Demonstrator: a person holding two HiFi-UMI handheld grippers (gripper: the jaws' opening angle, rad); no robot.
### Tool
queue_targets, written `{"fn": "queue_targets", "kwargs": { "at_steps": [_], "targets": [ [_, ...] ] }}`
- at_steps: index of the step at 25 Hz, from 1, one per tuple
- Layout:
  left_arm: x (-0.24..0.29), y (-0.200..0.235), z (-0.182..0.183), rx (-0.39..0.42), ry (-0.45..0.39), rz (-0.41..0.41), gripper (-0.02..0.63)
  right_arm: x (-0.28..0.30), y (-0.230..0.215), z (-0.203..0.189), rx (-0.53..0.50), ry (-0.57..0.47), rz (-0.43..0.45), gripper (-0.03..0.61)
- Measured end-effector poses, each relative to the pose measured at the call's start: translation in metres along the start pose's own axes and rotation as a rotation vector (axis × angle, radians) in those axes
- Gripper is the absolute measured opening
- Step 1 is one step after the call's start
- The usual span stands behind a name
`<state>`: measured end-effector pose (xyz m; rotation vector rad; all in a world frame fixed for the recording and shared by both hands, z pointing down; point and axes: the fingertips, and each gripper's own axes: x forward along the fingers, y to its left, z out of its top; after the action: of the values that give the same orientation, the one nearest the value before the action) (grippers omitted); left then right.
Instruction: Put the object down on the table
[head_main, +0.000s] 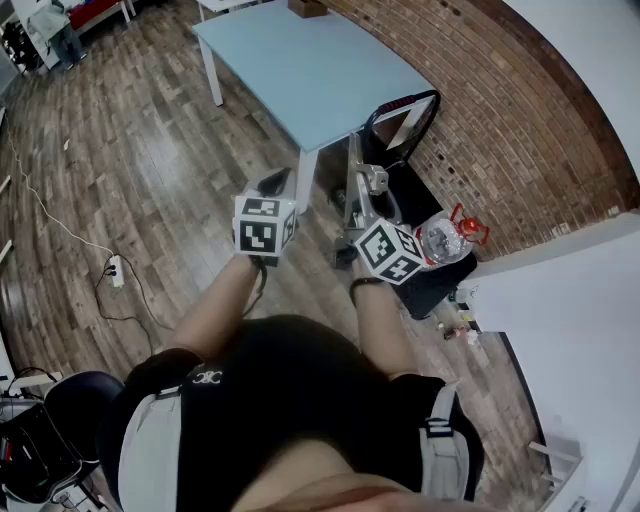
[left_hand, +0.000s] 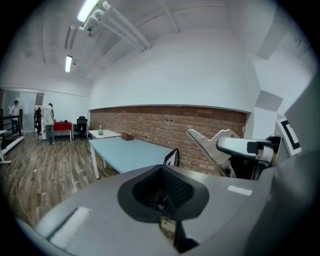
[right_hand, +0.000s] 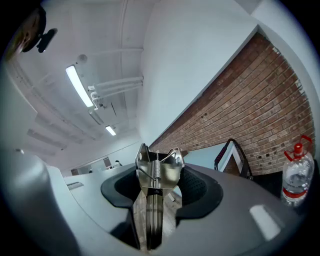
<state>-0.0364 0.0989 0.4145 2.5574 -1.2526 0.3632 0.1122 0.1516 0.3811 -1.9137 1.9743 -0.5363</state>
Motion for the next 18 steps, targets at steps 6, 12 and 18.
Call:
{"fn": "queue_targets", "kwargs": {
  "at_steps": [6,12,18],
  "targets": [
    [-0.001,0.009,0.0,0.008,0.005,-0.016,0.0,0.003,0.008,-0.005,0.008,-0.01,-0.004,0.224],
    [-0.001,0.024,-0.004,0.001,0.014,-0.033,0.0,0.01,0.02,-0.012,-0.039,-0.014,-0.034,0.225],
    [0.005,0.044,0.0,0.008,0.007,-0.054,0.0,0.026,0.031,-0.021,-0.054,-0.015,-0.055,0.225]
  ]
}}
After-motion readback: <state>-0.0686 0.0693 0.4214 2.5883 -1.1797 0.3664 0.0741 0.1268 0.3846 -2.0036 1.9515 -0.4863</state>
